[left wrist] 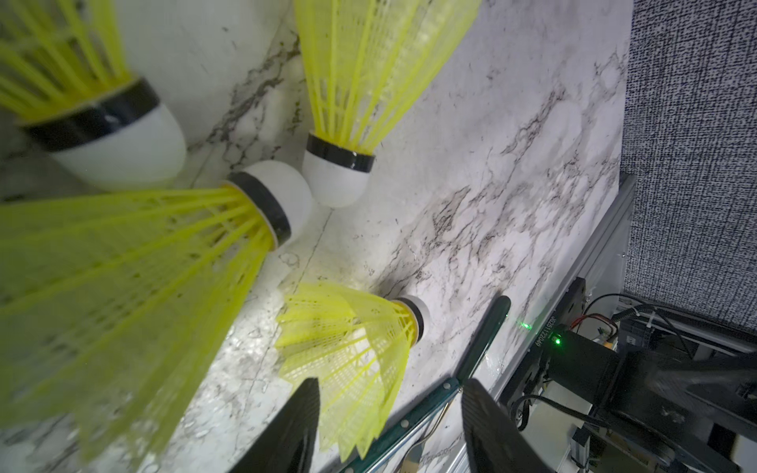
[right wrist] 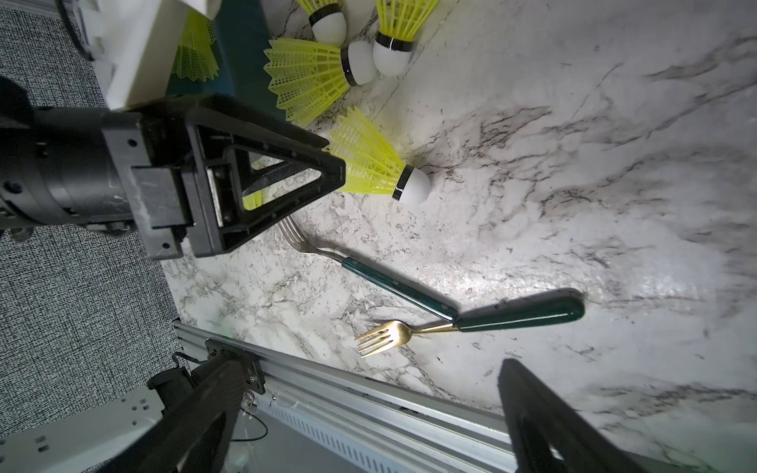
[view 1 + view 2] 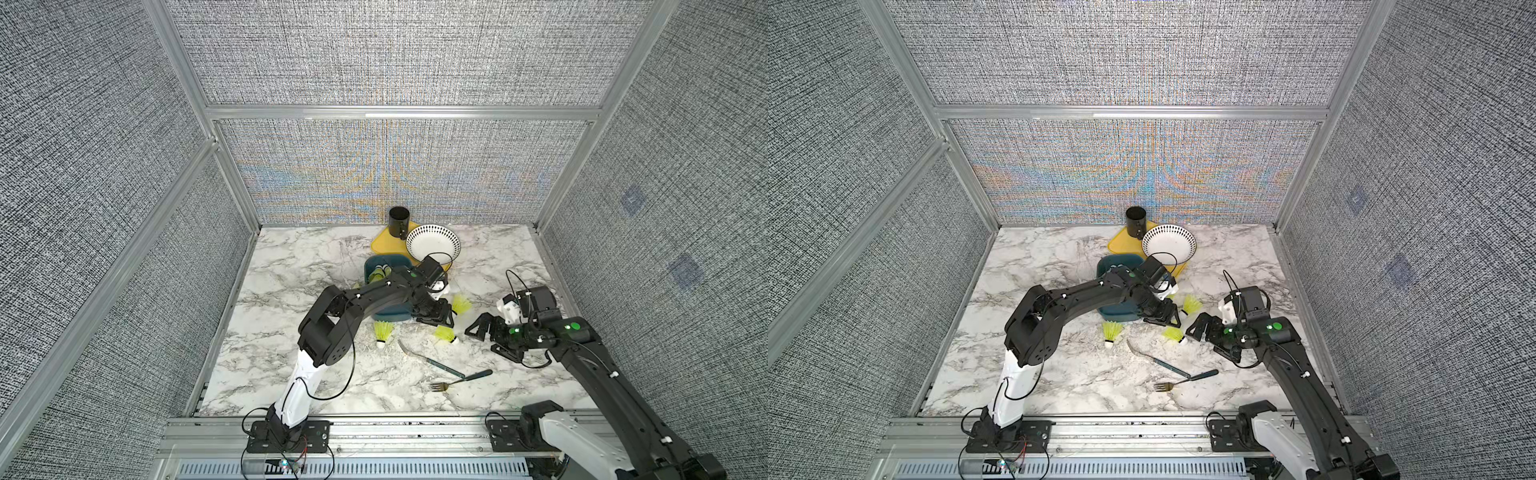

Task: Put the shuttlecocks into the storage box
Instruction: Pick up the shuttlecock at the center of the board.

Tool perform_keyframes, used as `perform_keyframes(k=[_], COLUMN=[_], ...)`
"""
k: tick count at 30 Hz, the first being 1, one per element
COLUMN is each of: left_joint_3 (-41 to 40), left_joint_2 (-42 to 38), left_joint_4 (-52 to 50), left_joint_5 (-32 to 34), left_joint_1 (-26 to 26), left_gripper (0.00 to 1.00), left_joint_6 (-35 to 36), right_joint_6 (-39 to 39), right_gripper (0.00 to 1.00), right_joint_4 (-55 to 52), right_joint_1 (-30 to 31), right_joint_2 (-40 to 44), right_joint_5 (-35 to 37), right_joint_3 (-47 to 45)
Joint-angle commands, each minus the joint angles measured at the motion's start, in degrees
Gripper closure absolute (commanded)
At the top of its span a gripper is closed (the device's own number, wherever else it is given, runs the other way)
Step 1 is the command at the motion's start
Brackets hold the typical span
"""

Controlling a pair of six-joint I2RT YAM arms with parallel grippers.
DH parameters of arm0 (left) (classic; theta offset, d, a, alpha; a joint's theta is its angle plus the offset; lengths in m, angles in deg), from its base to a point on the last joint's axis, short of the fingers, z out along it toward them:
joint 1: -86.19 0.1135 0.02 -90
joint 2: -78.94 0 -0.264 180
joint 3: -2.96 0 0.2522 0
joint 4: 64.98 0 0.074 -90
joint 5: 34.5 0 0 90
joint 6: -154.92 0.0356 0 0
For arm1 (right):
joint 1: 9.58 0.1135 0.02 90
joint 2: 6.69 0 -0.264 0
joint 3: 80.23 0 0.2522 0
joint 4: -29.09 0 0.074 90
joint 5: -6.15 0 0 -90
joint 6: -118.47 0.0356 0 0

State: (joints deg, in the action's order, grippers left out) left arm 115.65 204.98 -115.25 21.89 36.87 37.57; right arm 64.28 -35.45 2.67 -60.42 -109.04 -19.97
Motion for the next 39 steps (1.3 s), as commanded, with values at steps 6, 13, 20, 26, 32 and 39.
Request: perform_keyframes(k=[6,13,20,26,32,39], left_joint_3=[1.4,1.3,0.5,-0.8,-3.9,-8.8], left_joint_2=[1.5,1.4,1.0,-0.7,-4.6,-11.0], left_joint_4=[-1.2,0.2,1.6,3.5,7.5,12.1], left_joint_5=[-1.1,-1.6,-2.0,-2.5,-1.7,1.7], left_joint_1=[-0.8,-0.9,-1.3,-1.4,-1.3,-1.3], left_gripper=[0.59,0.89,0.98,0.98,0.98,0.98], left_joint_6=[0.9,-0.5,-2.0,-4.6,-9.5,-17.3], right_joint_6=[-0.5,-0.6,-0.8,-1.2,-1.6,-2.1], right_gripper=[0.01,0.01,0.01,0.01,0.01,0.01], right_joint_4=[1.2,1.4,1.9,2.0,1.9,3.5], right_joint_1=[-0.1,-0.1,-0.1,-0.1,-0.2,-0.1], right_joint_2=[-0.5,-1.0,-1.9,-2.5,-2.2,-2.4], right_joint_5=[-0.9,-0.9,-0.8,-0.4,1.0,1.8], right_joint_3=[0.2,0.5,1.1,2.1,5.0,9.9])
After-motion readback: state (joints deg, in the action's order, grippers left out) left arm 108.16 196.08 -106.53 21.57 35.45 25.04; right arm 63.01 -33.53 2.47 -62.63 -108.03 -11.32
